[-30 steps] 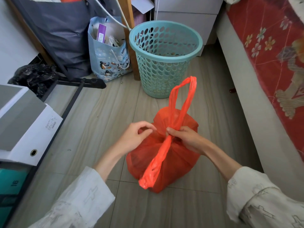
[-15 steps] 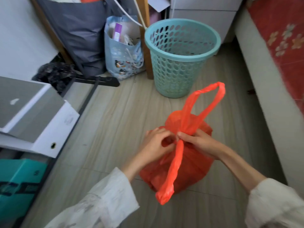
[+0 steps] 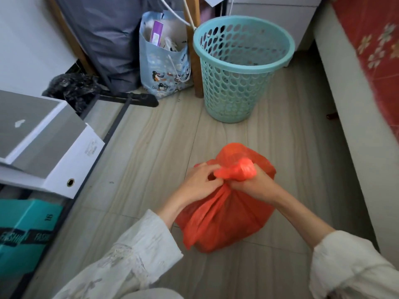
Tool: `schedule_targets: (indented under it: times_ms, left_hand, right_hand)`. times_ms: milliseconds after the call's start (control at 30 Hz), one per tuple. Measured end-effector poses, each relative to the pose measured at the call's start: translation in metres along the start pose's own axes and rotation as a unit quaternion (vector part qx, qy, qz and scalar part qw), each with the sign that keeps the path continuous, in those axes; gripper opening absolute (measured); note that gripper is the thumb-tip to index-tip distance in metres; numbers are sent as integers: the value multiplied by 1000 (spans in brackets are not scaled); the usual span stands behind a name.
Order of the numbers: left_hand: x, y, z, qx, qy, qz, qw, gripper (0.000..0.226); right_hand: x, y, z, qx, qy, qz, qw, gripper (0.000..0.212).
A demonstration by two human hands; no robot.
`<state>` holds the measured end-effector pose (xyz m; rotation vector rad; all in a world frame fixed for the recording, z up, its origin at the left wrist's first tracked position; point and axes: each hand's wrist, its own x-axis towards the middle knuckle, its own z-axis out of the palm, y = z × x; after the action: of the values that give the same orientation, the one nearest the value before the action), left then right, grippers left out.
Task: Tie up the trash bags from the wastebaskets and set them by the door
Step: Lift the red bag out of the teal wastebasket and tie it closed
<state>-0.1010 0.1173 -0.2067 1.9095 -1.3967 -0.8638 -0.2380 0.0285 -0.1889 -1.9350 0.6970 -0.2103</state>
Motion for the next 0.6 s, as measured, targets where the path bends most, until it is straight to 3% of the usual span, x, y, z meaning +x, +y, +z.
schedule_targets:
  times_ms: [133, 300, 433, 600]
  left_hand:
    - [10, 2, 2, 36, -10, 20, 999, 48]
    - [9, 3, 6, 17, -12, 15, 1000, 43]
    - [4, 2, 9, -1, 12, 6, 1000, 24]
    - [-3, 2, 6, -9, 43, -6, 999, 4]
  right_hand:
    - [3, -5, 2, -25, 117, 12, 993, 12]
    - [4, 3, 3, -61, 144, 45, 987, 12]
    - [4, 6, 0, 162, 143, 164, 963, 13]
    - [2, 5, -7, 324, 73, 180, 926, 16]
